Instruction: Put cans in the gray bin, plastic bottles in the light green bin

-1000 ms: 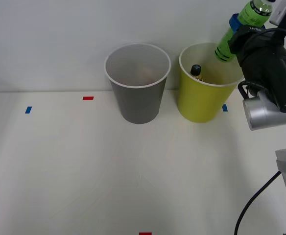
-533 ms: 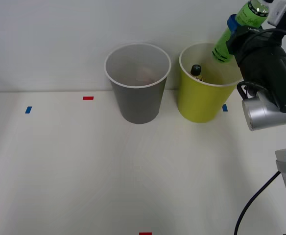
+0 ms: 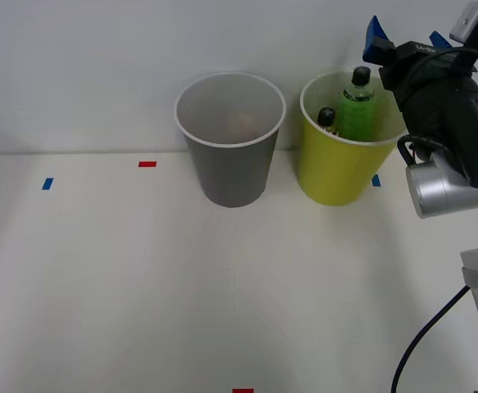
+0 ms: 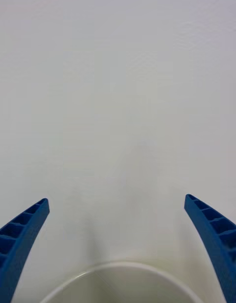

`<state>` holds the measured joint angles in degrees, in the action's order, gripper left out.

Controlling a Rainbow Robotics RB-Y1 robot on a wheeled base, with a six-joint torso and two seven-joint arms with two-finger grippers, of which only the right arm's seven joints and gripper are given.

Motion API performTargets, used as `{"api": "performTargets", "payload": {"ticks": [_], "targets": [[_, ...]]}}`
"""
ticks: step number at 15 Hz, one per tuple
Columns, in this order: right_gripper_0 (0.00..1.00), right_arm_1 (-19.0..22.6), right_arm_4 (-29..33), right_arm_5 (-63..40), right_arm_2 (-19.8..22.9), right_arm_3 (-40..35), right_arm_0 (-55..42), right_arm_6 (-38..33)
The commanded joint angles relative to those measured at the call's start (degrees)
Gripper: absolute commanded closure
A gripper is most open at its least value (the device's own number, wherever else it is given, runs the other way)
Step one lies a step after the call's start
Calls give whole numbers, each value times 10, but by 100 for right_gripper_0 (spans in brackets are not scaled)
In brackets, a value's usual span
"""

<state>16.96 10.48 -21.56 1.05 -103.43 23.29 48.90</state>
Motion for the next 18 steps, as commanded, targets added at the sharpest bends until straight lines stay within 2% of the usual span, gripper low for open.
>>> {"api": "performTargets", "payload": {"ticks": [1, 12, 16, 18], "targets": [[0, 0, -7, 4, 0, 0, 0, 1], [0, 11, -25, 38, 6, -14, -17, -1], [0, 28, -84, 38, 12, -136, -112, 5], [0, 34, -87, 38, 12, -188, -178, 4]]}}
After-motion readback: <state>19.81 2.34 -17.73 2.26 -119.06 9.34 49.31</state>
